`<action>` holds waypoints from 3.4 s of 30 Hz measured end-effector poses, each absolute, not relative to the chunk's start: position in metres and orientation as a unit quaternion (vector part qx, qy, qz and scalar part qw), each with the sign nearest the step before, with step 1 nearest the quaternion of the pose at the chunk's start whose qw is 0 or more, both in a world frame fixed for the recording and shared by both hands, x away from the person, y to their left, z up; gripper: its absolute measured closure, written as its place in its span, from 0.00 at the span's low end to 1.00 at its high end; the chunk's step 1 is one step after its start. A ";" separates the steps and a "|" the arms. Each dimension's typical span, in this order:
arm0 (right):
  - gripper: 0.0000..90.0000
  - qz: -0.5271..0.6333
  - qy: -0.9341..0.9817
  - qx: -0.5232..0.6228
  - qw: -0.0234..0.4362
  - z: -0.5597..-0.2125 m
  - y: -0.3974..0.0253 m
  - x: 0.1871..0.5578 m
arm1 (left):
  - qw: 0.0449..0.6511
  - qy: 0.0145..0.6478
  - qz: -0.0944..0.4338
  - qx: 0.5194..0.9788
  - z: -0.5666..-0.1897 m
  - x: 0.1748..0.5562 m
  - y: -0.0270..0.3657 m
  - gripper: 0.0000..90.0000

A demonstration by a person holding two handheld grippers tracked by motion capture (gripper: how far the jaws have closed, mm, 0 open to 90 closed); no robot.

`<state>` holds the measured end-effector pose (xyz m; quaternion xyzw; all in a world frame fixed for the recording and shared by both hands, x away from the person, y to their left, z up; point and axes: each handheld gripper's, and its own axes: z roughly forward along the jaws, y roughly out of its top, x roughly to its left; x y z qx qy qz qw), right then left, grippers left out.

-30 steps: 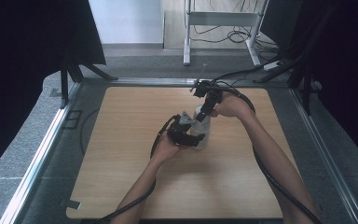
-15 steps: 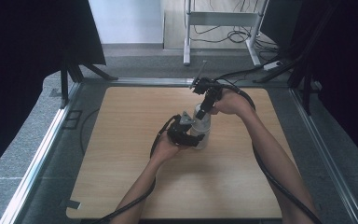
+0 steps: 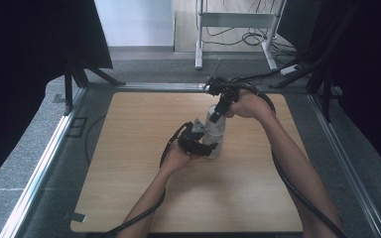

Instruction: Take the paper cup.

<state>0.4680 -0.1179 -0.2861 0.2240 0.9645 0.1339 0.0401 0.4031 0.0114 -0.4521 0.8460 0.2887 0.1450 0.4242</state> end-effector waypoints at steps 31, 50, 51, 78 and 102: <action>0.40 0.170 0.958 0.219 0.077 -0.236 -0.134 0.449 | 0.415 0.287 0.138 0.852 -0.452 0.404 0.012 0.26; 0.40 0.186 0.956 0.208 0.086 -0.229 -0.154 0.431 | 0.425 0.271 0.125 0.854 -0.441 0.398 0.023 0.14; 0.40 0.185 0.956 0.213 0.085 -0.230 -0.155 0.430 | 0.425 0.270 0.125 0.855 -0.440 0.397 0.025 0.14; 0.40 0.208 0.952 0.206 0.089 -0.245 -0.185 0.405 | 0.415 0.252 0.122 0.866 -0.428 0.372 0.048 0.07; 0.40 0.229 0.949 0.202 0.077 -0.282 -0.212 0.384 | 0.420 0.221 0.116 0.872 -0.438 0.347 0.050 0.00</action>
